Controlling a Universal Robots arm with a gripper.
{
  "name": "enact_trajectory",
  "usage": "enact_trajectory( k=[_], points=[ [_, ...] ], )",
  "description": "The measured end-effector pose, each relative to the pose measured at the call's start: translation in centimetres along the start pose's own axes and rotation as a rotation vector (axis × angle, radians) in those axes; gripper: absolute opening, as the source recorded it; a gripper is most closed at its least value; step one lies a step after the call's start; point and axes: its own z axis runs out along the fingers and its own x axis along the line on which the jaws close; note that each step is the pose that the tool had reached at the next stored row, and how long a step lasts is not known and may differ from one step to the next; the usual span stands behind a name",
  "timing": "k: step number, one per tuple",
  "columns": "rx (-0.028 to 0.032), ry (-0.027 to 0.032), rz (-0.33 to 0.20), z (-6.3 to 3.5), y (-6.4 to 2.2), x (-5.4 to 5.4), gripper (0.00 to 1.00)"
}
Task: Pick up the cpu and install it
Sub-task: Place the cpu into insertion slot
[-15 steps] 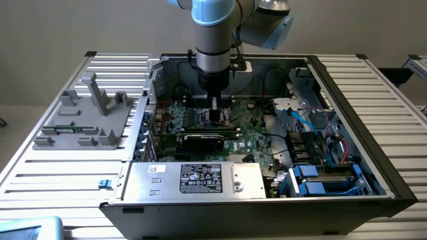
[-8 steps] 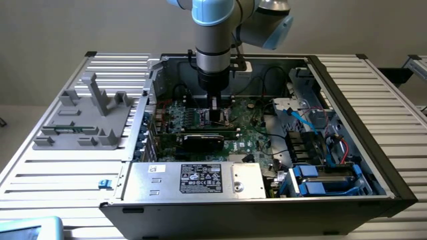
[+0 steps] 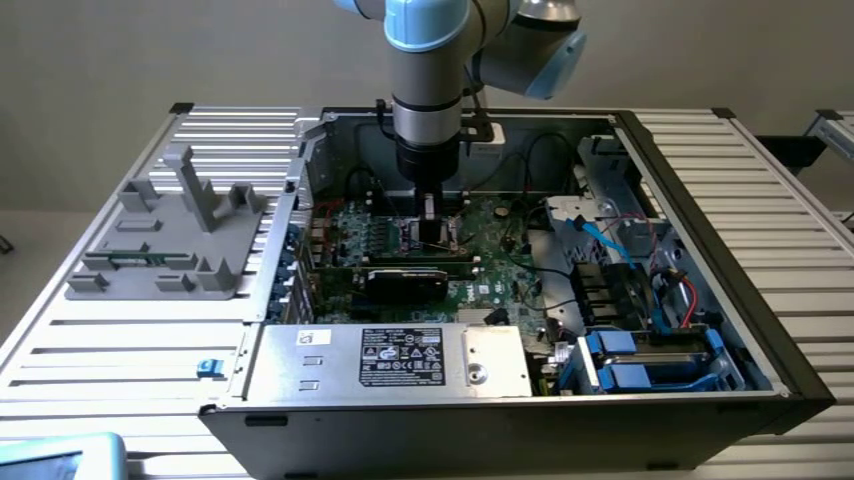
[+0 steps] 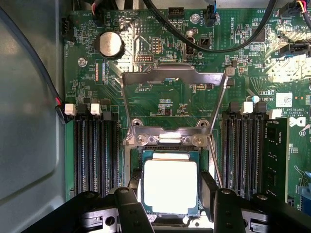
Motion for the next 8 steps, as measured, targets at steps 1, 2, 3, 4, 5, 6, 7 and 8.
enact_trajectory(
  k=[1,2,3,4,5,6,7,8],
  points=[
    [0.0,0.0,0.0,0.0,0.0,0.0,0.56],
    [0.0,0.0,0.0,0.0,0.0,0.0,0.56],
    [0.0,0.0,0.0,0.0,0.0,0.01,0.56],
    [-0.0001,0.0001,0.0,0.01,0.01,0.02,0.56],
    [0.0,0.0,0.0,0.01,0.0,0.02,0.56],
    [0.0,0.0,0.0,0.01,0.0,0.02,0.56],
    [0.0,0.0,0.0,0.0,0.0,0.02,0.56],
    [0.0,0.0,0.0,0.0,0.0,0.02,0.56]
  ],
)
